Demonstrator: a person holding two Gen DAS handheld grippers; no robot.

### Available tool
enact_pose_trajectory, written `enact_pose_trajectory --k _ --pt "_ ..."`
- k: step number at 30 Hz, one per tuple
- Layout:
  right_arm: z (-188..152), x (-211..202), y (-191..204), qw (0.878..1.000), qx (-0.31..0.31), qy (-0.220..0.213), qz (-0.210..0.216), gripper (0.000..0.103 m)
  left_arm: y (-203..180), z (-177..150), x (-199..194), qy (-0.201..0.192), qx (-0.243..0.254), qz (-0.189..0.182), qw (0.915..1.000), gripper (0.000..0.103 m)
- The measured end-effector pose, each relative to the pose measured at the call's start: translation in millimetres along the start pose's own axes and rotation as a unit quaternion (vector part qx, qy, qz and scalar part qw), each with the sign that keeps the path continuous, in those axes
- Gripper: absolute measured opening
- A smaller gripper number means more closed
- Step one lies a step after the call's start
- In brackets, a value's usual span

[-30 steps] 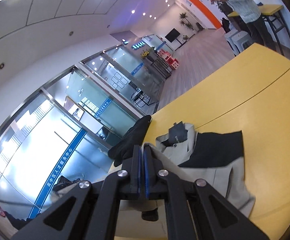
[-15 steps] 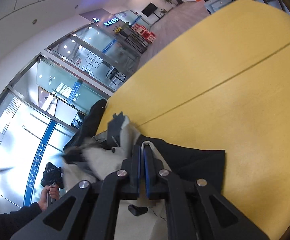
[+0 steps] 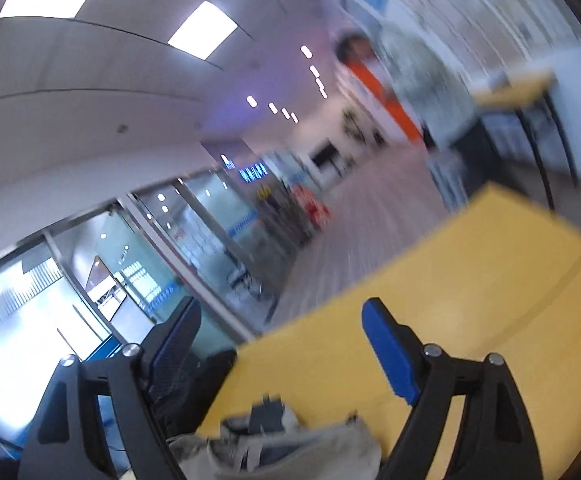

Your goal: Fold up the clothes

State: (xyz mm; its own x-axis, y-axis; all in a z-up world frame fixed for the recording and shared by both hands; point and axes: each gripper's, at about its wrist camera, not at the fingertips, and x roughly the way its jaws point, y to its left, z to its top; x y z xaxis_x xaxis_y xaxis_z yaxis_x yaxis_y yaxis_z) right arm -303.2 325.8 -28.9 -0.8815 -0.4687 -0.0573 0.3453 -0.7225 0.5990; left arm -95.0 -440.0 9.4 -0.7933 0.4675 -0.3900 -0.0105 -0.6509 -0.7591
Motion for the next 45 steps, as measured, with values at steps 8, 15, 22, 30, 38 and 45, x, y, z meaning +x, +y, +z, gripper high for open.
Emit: enact_pose_trajectory --k 8,15,22,30,38,45 --pt "55 -52 43 0.998 -0.014 -0.057 -0.034 0.093 -124 91 -105 -0.124 0.138 -0.027 0.9822 0.086" --pt "47 -75 61 0.999 -0.011 -0.016 -0.026 0.095 -196 134 -158 -0.178 0.224 -0.04 0.9575 0.092" --pt "-57 -40 54 0.971 -0.067 0.212 -0.091 0.097 -167 48 -101 0.035 0.259 -0.008 0.9653 0.103" --pt "-175 80 7 0.914 -0.126 0.37 -0.112 0.097 -27 -82 80 0.239 0.169 0.065 0.9539 0.099" --pt "-184 159 -52 0.9 -0.082 0.414 -0.112 0.093 57 -63 210 0.252 0.088 0.107 0.9577 0.099" --pt "-199 164 -75 0.9 -0.07 0.421 -0.088 0.015 72 -68 261 0.275 0.089 0.09 0.953 0.093"
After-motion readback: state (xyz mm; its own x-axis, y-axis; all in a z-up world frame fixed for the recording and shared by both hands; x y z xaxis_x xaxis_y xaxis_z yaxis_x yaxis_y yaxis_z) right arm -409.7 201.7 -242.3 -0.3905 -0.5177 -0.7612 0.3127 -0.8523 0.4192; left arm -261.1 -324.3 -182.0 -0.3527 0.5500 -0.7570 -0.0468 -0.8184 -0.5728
